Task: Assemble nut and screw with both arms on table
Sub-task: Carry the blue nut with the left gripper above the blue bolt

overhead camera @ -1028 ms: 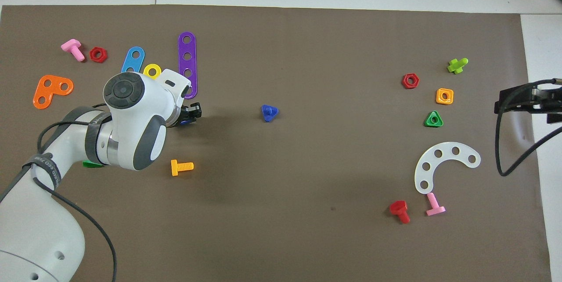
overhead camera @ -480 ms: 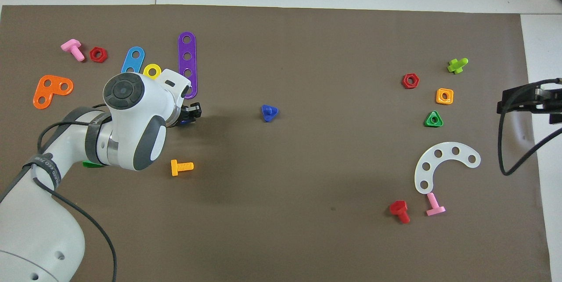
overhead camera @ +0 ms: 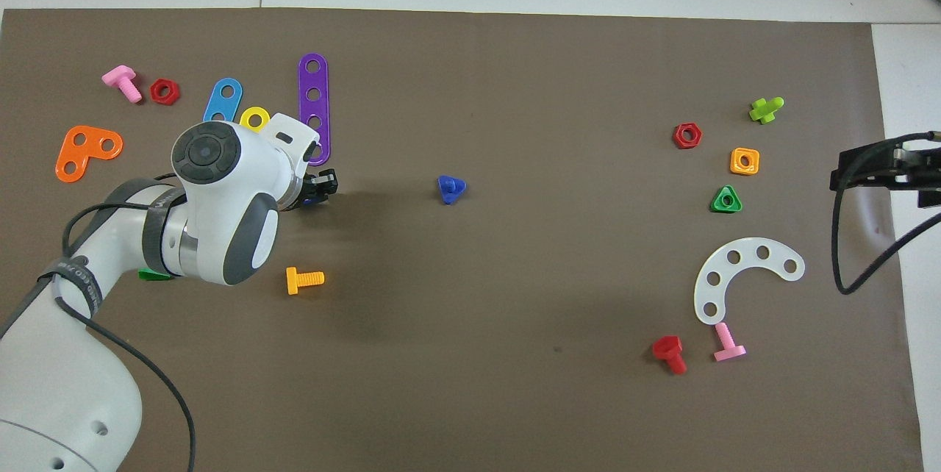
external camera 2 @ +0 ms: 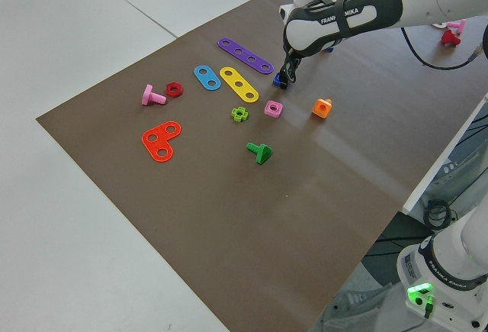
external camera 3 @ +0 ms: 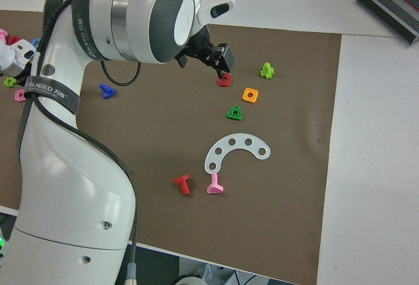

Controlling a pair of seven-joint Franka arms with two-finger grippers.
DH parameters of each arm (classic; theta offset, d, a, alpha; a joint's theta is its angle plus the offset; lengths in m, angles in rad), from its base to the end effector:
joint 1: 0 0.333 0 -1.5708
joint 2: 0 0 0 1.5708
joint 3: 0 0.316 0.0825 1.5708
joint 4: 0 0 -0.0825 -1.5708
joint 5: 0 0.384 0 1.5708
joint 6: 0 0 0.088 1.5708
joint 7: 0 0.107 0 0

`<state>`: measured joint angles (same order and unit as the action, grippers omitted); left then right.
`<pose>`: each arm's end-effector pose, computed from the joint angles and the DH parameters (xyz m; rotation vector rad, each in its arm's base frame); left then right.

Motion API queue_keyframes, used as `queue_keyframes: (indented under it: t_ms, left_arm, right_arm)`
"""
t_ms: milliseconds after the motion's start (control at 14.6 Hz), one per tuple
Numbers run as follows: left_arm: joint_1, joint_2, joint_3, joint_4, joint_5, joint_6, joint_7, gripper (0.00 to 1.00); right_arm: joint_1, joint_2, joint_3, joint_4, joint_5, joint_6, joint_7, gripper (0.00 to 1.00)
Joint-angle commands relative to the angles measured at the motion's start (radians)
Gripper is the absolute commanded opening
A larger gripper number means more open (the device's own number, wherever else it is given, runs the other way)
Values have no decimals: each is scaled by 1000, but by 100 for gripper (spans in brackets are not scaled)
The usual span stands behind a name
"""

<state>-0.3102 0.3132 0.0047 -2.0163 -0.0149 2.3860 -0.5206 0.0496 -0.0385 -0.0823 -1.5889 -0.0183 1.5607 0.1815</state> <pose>0.5771 -0.1822 0.3020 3.0900 0.3497 0.0748 0.5413 -0.0206 0.6361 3.1093 -0.3346 0.0176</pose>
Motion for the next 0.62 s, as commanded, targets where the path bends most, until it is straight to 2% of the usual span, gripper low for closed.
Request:
queue_keyframes:
  t_ms: [0,411,548]
  left_arm:
    - [-39,4,15,46,4,-1,2,25]
    - [-165,78,15,309,-10,-204,-12,23]
    - [-216,115,15,375,-29,-217,-64,22]
  right_arm:
    - [3,-12,-2,-11,15,-13,-16,100]
    - [3,-12,-2,-11,15,-13,-16,100]
    - [3,-12,-2,-11,15,-13,-16,100]
